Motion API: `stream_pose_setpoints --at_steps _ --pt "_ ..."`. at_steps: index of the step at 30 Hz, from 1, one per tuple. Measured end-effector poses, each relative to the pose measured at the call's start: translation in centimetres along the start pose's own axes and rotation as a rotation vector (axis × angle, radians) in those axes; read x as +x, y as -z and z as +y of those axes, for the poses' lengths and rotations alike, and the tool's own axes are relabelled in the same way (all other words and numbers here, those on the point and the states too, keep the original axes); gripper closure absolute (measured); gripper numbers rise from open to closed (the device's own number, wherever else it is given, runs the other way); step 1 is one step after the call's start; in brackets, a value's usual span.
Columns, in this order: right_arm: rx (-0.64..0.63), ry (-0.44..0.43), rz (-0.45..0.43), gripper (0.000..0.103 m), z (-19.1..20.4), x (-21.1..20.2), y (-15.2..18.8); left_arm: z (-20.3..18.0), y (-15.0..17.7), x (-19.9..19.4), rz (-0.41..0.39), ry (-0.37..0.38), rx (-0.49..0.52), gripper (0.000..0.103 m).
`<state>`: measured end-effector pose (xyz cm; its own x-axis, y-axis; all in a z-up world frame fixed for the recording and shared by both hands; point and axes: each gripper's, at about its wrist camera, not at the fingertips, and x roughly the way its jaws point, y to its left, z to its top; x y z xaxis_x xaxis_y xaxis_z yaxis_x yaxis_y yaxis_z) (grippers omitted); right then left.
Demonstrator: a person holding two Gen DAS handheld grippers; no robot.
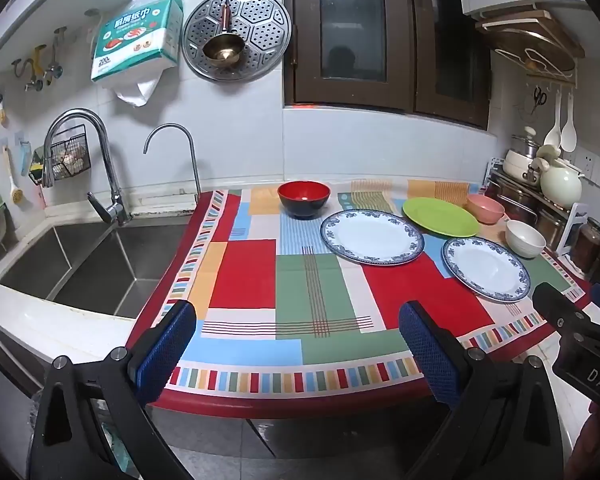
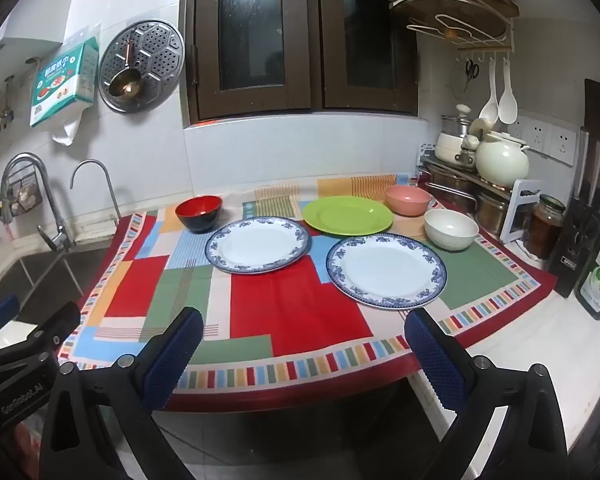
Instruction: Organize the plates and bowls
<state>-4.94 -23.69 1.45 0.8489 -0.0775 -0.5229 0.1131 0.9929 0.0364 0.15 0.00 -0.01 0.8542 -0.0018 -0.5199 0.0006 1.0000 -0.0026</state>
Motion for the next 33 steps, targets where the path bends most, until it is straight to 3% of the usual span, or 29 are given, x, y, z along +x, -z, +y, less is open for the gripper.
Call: stream_pose_setpoints --at_steps 33 --pt "-0.002 -0.01 -0.003 0.001 0.9 0.3 0.0 1.1 -0.3 0.2 -0.033 0.012 -0.008 0.0"
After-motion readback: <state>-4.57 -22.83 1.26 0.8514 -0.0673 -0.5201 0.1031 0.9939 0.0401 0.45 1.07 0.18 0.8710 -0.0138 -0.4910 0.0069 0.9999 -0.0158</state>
